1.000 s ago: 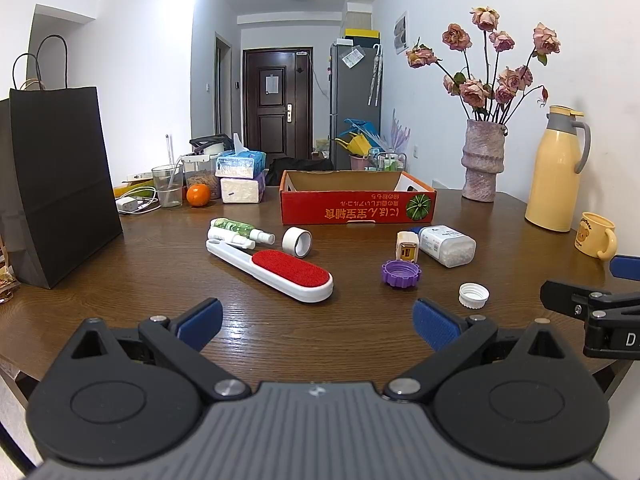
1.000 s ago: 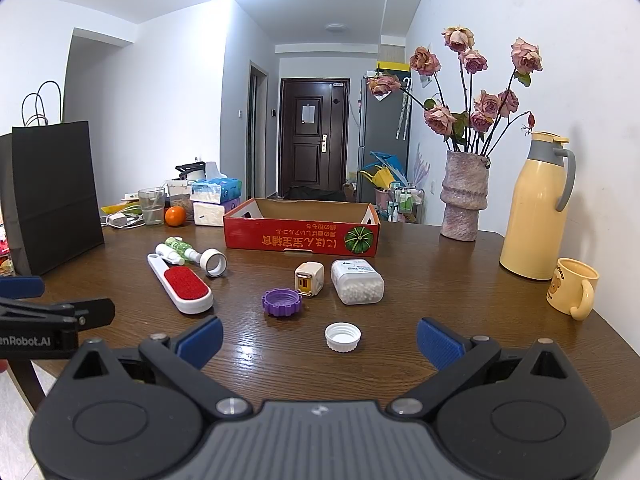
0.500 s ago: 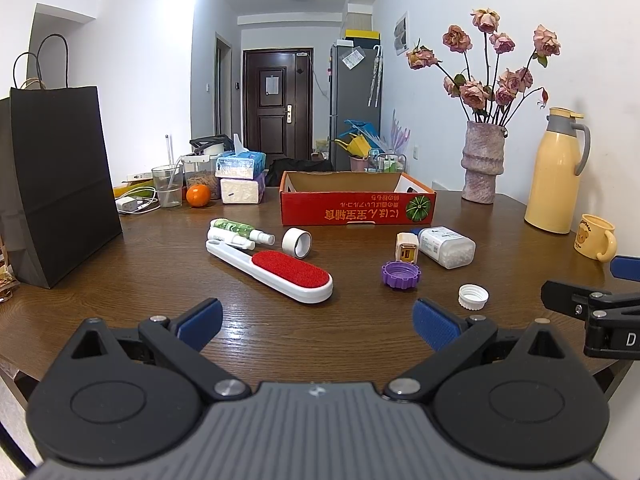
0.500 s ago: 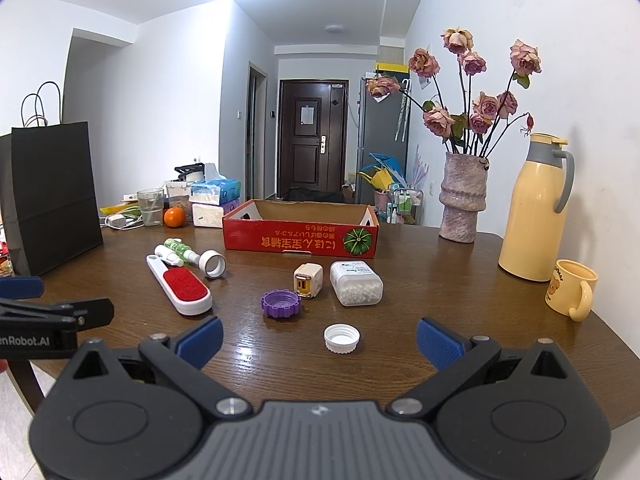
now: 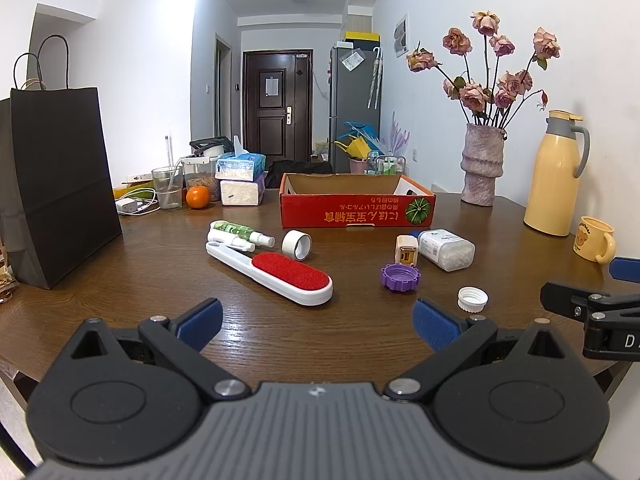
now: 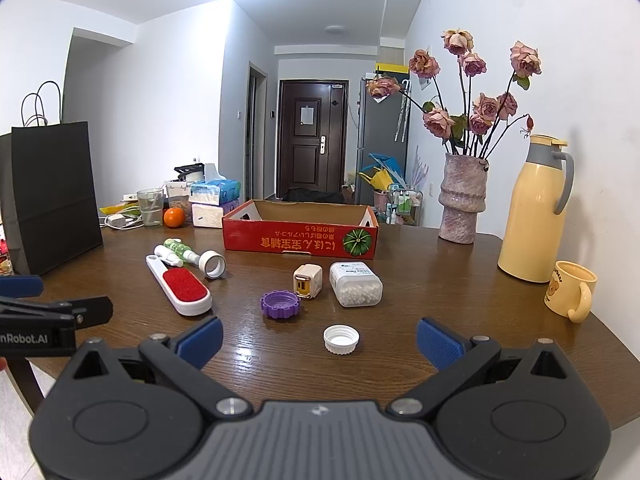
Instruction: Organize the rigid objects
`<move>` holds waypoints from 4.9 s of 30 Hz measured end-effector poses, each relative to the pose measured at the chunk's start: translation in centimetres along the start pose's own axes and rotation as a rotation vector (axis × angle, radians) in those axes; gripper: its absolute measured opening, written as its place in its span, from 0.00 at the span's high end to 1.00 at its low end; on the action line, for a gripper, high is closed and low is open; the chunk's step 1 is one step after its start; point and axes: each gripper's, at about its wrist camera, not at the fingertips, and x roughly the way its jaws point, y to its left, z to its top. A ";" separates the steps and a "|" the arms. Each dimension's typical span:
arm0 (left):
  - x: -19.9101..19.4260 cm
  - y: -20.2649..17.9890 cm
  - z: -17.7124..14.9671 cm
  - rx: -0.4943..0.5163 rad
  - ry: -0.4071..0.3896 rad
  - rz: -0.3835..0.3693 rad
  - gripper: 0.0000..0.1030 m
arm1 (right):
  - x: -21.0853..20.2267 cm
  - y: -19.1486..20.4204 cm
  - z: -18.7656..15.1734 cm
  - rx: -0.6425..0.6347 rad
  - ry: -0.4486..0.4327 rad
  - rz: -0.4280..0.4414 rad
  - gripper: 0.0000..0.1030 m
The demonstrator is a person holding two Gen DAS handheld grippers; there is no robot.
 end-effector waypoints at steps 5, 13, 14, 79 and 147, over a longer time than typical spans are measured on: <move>0.0 0.0 0.0 -0.001 -0.001 0.000 0.00 | -0.1 0.0 0.0 -0.001 0.000 0.000 0.00; 0.0 -0.1 0.3 -0.003 0.001 0.001 0.00 | 0.0 -0.1 0.3 -0.002 0.004 -0.002 0.00; -0.1 0.1 0.6 -0.005 0.002 0.000 0.00 | 0.1 -0.1 0.2 -0.003 0.005 -0.002 0.00; 11.9 1.5 1.3 -0.050 0.179 0.042 0.00 | 12.7 -1.5 -0.1 0.024 0.204 -0.027 0.01; 27.9 2.5 3.7 -0.183 0.407 0.417 0.00 | 24.4 -6.9 0.4 0.140 0.183 0.078 0.62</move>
